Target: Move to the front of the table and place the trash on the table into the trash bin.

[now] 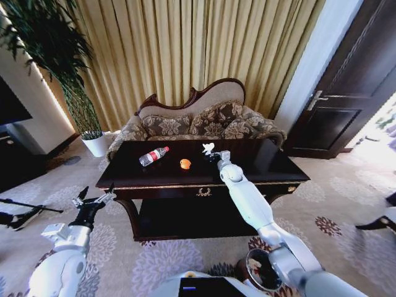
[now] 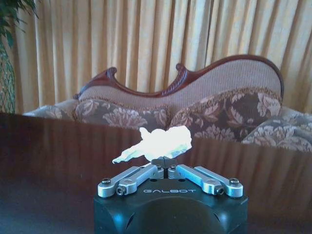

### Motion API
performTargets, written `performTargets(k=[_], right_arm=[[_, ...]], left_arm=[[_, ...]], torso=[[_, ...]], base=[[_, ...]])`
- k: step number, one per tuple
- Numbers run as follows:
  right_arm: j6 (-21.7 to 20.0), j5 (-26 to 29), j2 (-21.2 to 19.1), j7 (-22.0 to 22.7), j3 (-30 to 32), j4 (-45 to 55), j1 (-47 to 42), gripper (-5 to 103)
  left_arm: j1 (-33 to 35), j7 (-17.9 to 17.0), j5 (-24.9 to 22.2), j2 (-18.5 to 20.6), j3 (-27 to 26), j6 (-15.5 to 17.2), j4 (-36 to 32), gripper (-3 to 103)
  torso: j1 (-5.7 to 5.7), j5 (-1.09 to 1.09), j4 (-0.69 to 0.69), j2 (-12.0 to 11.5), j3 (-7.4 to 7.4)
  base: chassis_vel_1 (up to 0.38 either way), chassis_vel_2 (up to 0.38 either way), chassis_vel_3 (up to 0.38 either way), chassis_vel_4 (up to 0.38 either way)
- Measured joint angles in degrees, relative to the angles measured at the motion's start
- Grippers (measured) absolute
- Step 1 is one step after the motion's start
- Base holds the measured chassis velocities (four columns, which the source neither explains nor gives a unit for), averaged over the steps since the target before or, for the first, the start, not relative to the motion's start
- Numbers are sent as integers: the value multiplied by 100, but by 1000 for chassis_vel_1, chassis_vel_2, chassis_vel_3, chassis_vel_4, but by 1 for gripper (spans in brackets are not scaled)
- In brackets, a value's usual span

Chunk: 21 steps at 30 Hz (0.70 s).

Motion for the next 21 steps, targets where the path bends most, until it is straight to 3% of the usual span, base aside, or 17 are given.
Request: performTargets(k=[9, 21], right_arm=[[-367, 196, -410, -6, 350, 811, -237, 0], [-478, 629, -1114, -23, 1039, 1665, -1085, 0]], left_arm=[[7, -2, 61, -23, 21, -2, -1, 100], [-59, 1, 113, -117, 74, -20, 64, 100]], torso=[[0, 0, 0, 0, 0], [-1, 0, -1, 0, 0]], base=[[0, 0, 0, 0], [0, 0, 0, 0]])
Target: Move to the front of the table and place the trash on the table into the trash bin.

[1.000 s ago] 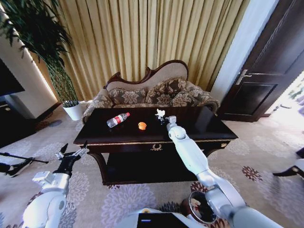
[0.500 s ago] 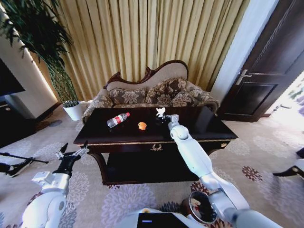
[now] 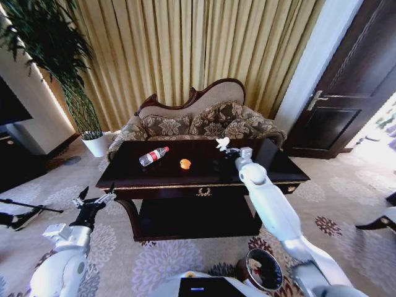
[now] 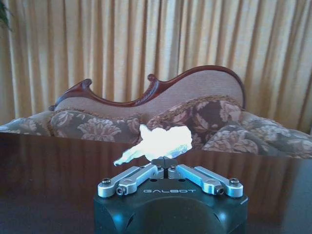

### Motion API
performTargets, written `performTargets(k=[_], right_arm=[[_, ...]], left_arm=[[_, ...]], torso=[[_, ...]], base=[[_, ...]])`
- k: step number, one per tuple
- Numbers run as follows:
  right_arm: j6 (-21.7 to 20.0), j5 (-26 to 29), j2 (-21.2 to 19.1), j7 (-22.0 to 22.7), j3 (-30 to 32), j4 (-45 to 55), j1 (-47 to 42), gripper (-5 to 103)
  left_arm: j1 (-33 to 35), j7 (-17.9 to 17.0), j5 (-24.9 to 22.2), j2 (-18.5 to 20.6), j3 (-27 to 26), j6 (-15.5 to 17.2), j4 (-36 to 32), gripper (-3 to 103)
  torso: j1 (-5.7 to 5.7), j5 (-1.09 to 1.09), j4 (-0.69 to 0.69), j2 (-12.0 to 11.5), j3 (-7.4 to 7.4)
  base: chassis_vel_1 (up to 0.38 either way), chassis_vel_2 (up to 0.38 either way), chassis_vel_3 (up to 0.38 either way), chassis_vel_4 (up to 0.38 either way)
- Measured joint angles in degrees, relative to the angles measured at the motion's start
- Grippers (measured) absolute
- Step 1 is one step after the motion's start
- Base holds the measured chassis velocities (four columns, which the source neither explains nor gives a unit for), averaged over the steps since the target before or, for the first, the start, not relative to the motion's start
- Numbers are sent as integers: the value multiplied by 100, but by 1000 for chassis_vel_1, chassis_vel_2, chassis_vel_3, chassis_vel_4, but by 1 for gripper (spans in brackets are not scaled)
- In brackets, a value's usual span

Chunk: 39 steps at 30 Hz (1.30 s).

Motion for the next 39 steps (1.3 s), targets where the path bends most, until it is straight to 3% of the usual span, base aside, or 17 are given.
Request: performTargets(k=[10, 17, 39], right_arm=[[78, 440, -209, 74, 609, 851, -678, 0], [575, 495, -2, 399, 801, 1284, -1104, 0], [577, 513, 71, 479, 1053, 1707, -1565, 0]], left_arm=[[31, 6, 86, -41, 42, -6, -2, 100], [99, 7, 72, -34, -24, -43, -40, 100], [94, 8, 39, 59, -74, -90, -15, 100]], torso=[[0, 0, 1, 0, 0], [0, -1, 2, 0, 0], [0, -1, 1, 0, 1]], base=[[0, 0, 0, 0], [0, 0, 0, 0], [38, -33, -38, 35]])
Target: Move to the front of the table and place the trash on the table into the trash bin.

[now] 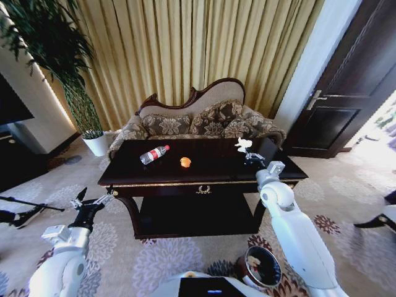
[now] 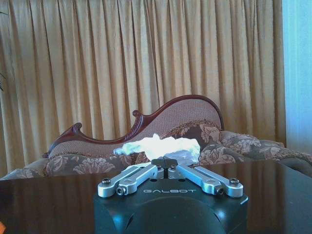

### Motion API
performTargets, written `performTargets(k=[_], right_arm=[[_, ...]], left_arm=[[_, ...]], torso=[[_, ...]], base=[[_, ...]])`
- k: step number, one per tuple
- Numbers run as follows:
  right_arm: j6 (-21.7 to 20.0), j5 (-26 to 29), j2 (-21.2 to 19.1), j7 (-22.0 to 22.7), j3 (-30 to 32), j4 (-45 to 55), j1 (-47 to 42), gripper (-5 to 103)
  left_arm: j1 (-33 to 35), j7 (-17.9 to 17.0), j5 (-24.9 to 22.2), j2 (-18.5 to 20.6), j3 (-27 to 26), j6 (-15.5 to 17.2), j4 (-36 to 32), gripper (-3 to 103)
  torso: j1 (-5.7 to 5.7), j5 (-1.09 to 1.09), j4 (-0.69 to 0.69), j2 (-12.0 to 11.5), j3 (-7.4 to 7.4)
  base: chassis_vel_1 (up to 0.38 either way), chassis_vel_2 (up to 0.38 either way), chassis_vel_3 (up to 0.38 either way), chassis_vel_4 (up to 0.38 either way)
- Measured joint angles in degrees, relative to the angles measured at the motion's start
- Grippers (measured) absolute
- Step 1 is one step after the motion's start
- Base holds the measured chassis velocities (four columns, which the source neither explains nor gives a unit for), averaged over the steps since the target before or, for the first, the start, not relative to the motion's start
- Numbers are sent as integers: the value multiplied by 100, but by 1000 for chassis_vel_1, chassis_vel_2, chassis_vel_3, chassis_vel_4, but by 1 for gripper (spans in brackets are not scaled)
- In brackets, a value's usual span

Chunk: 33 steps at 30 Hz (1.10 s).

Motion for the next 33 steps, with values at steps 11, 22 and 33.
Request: performTargets(k=[11, 22, 33], right_arm=[[10, 1, 2, -32, 33, -22, -27, 0], [36, -9, 22, -45, 100, 3, -131, 0], [56, -24, 37, -34, 158, 17, -202, 0]], left_arm=[[8, 0, 1, -5, 7, 2, -4, 100], [1, -1, 3, -3, 18, 6, -7, 100], [-6, -1, 17, -14, 54, 10, -4, 100]], torso=[[0, 0, 0, 0, 0], [0, 0, 0, 0, -1], [0, 0, 0, 0, 0]], base=[[88, -92, -94, 91], [83, -98, -80, 92], [77, -68, -72, 67]])
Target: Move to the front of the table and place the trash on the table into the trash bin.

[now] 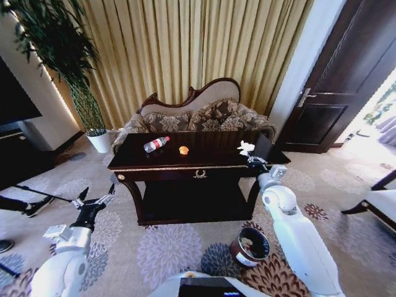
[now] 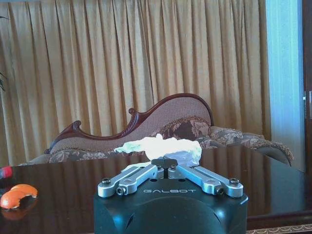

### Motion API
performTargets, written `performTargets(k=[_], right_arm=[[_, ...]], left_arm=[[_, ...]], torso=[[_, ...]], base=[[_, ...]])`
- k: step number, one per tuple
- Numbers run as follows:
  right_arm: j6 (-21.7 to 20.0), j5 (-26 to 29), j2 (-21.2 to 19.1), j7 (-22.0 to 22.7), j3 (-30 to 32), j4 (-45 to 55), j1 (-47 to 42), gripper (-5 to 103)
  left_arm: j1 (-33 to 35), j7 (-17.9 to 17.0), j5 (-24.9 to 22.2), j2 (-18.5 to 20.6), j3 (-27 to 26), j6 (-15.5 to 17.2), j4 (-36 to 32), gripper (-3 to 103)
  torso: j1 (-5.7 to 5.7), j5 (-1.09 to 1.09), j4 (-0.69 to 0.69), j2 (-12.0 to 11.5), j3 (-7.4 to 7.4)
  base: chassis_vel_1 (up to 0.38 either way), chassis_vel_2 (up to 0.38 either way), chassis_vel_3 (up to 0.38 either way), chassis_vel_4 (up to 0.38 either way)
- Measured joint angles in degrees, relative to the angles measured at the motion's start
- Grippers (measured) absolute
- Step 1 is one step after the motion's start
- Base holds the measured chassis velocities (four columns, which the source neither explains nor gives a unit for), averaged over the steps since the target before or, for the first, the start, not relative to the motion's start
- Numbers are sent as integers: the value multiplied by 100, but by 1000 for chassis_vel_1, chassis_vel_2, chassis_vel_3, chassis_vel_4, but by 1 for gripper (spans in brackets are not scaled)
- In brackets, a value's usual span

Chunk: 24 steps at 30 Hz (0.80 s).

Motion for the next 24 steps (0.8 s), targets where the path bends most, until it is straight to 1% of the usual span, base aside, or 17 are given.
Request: performTargets(k=[7, 13, 19, 23, 24], right_arm=[[11, -66, 28, -42, 3, 0, -60, 0], [14, -90, 97, -64, 61, -35, -127, 0], [235, -431, 211, -278, 190, -400, -374, 0], [312, -519, 212, -361, 259, -569, -454, 0], [403, -646, 211, -441, 303, -741, -513, 0]], left_arm=[[21, 1, 4, -25, -27, -10, 13, 100], [33, 10, 8, -36, -33, -44, 45, 100], [42, 14, 6, -13, -80, -85, 59, 100], [53, 18, 4, -14, -90, -101, 67, 100], [56, 24, 4, -25, -91, -113, 72, 100]], torso=[[-2, 0, -1, 1, -1], [-1, 0, 0, 0, 0], [0, 0, 0, -1, 0], [0, 0, 0, 0, 0], [-1, 0, 0, 0, 0]], base=[[70, -50, -75, 64], [0, 0, 0, 0], [0, 0, 0, 0], [0, 0, 0, 0], [0, 0, 0, 0]])
